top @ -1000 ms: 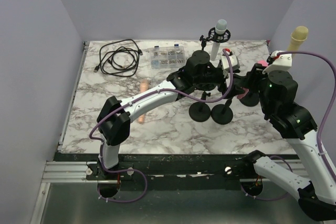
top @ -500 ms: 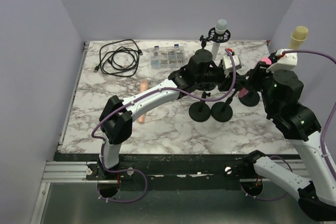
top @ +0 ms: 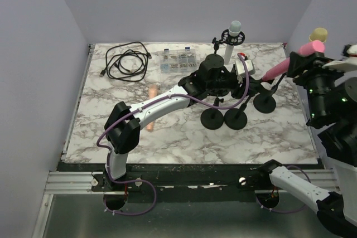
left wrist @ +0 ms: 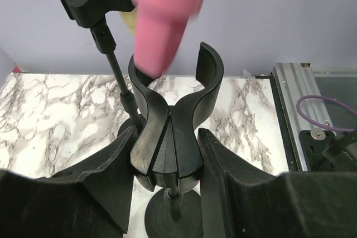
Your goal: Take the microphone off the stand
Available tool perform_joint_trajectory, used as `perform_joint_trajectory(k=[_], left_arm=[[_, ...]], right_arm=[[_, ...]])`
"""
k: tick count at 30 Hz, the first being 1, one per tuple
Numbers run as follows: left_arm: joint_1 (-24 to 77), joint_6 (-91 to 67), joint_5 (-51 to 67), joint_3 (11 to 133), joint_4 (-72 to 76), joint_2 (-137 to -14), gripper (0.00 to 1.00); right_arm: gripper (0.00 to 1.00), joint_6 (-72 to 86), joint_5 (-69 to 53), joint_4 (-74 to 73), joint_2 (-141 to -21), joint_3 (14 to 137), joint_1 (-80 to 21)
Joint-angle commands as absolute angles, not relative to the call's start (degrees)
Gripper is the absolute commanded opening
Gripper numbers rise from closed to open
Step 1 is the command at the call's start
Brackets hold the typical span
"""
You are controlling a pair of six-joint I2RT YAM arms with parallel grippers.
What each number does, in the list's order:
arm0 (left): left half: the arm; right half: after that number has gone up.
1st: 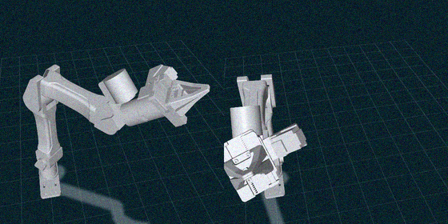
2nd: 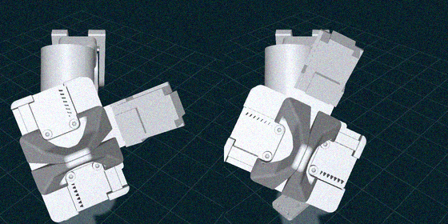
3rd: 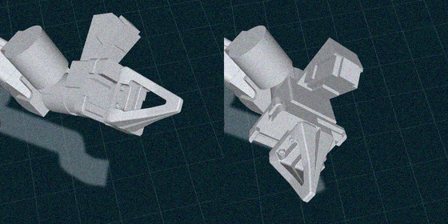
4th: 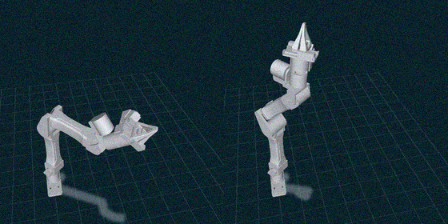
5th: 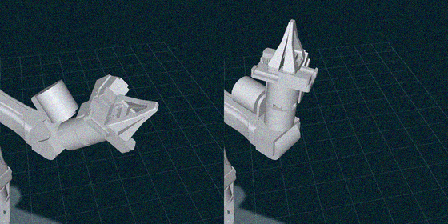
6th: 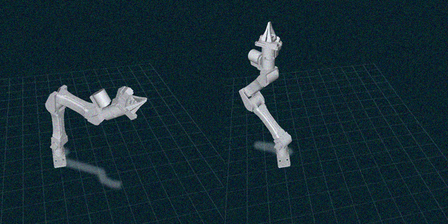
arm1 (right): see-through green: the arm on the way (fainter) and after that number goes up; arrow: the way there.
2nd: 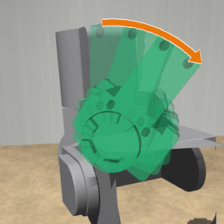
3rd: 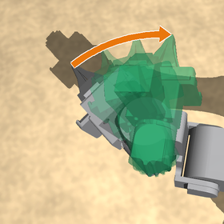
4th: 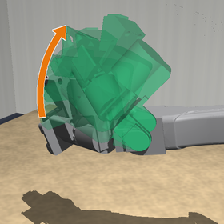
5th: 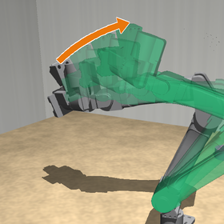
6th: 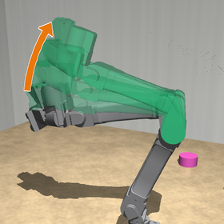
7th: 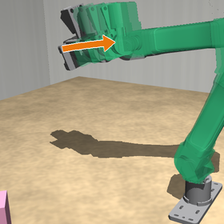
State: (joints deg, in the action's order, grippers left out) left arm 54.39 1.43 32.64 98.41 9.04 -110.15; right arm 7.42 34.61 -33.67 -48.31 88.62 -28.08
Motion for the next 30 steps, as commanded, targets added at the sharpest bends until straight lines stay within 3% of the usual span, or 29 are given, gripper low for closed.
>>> perform_joint_trajectory(k=[1,30], left_arm=[[55.0,1.1,32.3,95.6,6.5,-110.2,0.00],[55.3,2.2,28.4,87.5,6.7,-110.4,0.00]], right_arm=[[0.01,6.4,33.9,-24.8,-44.2,92.2,-28.3],[0.01,9.8,34.9,-24.3,-37.5,87.7,-28.3]])
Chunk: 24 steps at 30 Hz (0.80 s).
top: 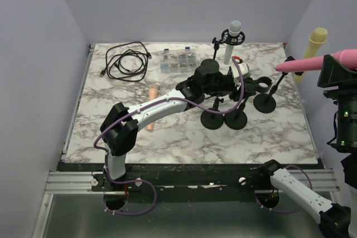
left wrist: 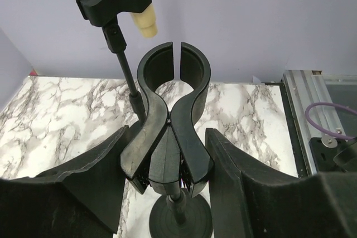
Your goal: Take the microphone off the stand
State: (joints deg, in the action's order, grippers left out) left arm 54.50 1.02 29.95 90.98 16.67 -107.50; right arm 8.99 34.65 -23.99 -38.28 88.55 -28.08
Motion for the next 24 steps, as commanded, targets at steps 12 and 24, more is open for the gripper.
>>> perform_joint_trajectory(k=[12,24], left_arm=[[55.7,-3.4,24.5,90.9,3.3,-107.1,0.62],[55.6,-6.2,28.5,88.6,2.1,-91.3,0.99]], right_arm=[[0.01,11.0,34.3,-25.7,-37.4,86.0,-28.3],[0.01,12.3,32.1,-27.4,-38.3,85.1,-28.4]])
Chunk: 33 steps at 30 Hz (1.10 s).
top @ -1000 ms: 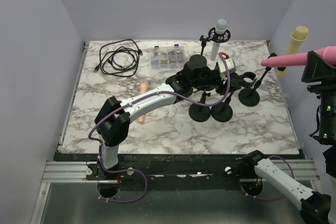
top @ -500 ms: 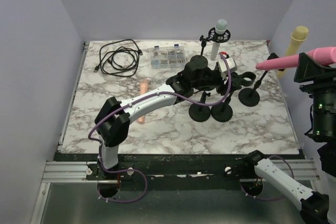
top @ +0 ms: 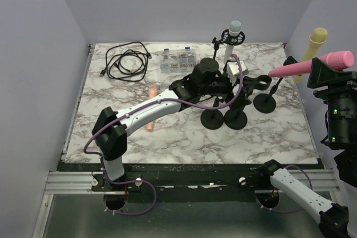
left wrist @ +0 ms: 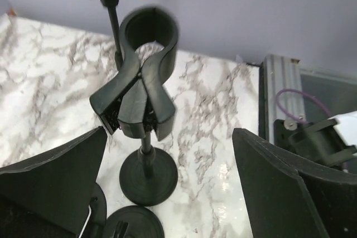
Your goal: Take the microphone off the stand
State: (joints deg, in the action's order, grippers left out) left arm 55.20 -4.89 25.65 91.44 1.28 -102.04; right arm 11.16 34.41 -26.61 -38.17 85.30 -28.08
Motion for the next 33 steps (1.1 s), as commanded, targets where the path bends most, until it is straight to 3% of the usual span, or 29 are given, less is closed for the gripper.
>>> perform_joint_trajectory(k=[1,7,20,25,33], left_arm=[[55.6,-6.0,28.4,86.7,2.0,-89.0,0.99],[55.5,-4.1,25.3,79.9,-3.6,-76.4,0.99],[54.3,-11.4,0.9,74.5,-19.1,-57.1,0.98],[54.2,-15.8,-0.1,68.3,-19.3,-53.3,0.93],[54.2,-20.5,4.4,69.0,-18.6,-55.0,0.92]], right_arm=[[0.01,12.6,31.5,-27.7,-38.5,85.2,-28.3],[0.01,17.8,21.3,-27.7,-41.1,85.1,-28.3],[0.01,35.5,-30.4,-10.4,-54.2,75.8,-28.3],[0.01,42.0,-32.9,-1.0,-54.4,69.0,-28.3],[0.01,44.0,-35.9,-0.6,-58.0,66.6,-30.0]])
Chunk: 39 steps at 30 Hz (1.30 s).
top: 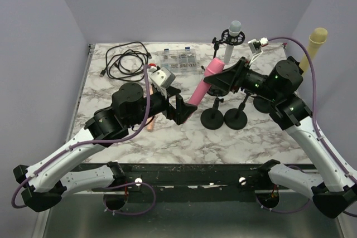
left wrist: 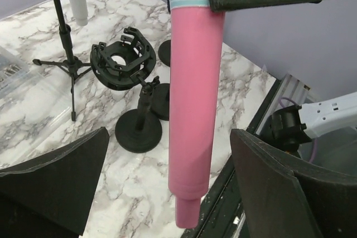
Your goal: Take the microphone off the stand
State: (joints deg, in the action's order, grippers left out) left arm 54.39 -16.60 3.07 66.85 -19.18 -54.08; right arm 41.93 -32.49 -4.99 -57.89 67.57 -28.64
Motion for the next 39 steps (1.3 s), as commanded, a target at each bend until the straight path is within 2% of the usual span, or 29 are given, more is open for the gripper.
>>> perform_joint_trajectory(k=[1,5,7,11,17,18,19,21,23,25,28,32,36,39], left_arm=[[54.2,-20.9,5.3,69.3,-18.0,-55.6,0.92],[54.1,-23.0,8.6,69.7,-15.1,-58.0,0.90],[54.1,-23.5,8.8,71.7,-16.0,-60.1,0.84],[53.7,-24.4,7.1,76.8,-20.3,-64.7,0.66],[52.3,-25.1,8.7,79.3,-21.9,-68.1,0.26],[52.1,-25.0,8.8,79.4,-22.2,-68.5,0.19],[51.6,-24.8,8.7,79.4,-22.5,-68.6,0.13],[50.3,-24.3,8.5,78.8,-23.3,-68.4,0.03],[48.0,-24.3,8.2,77.3,-24.0,-67.4,0.00],[44.4,-24.3,9.5,74.6,-24.1,-66.2,0.00],[37.9,-23.1,8.7,70.4,-25.2,-64.0,0.00],[31.0,-17.3,0.5,65.1,-28.3,-63.5,0.00],[23.8,-12.6,-9.5,59.6,-27.9,-67.6,0.00],[19.0,-9.9,-10.5,57.8,-26.6,-72.4,0.00]], right_arm=[[0.01,43.9,-35.3,-0.6,-57.8,66.3,-30.3],[0.01,43.5,-35.1,-1.5,-57.4,65.5,-30.6],[0.01,43.6,-34.9,-1.3,-56.8,64.9,-30.7],[0.01,42.9,-34.0,-2.3,-55.4,64.2,-30.7],[0.02,40.2,-32.0,-5.5,-54.1,64.3,-30.8],[0.06,39.8,-31.4,-6.0,-53.9,64.3,-30.8],[0.17,39.0,-30.7,-6.7,-53.6,64.4,-30.8],[0.51,37.0,-27.7,-9.2,-52.9,64.9,-30.8],[0.76,34.1,-23.0,-12.9,-52.3,66.1,-30.8],[0.87,31.2,-17.5,-16.7,-51.6,67.5,-30.8],[0.90,27.2,-12.1,-20.9,-50.4,69.1,-30.8],[0.90,23.8,-7.9,-23.3,-48.8,69.4,-30.8],[0.90,22.0,-6.1,-23.8,-47.0,68.6,-30.8],[0.90,20.8,-5.5,-24.5,-46.4,68.4,-30.8]])
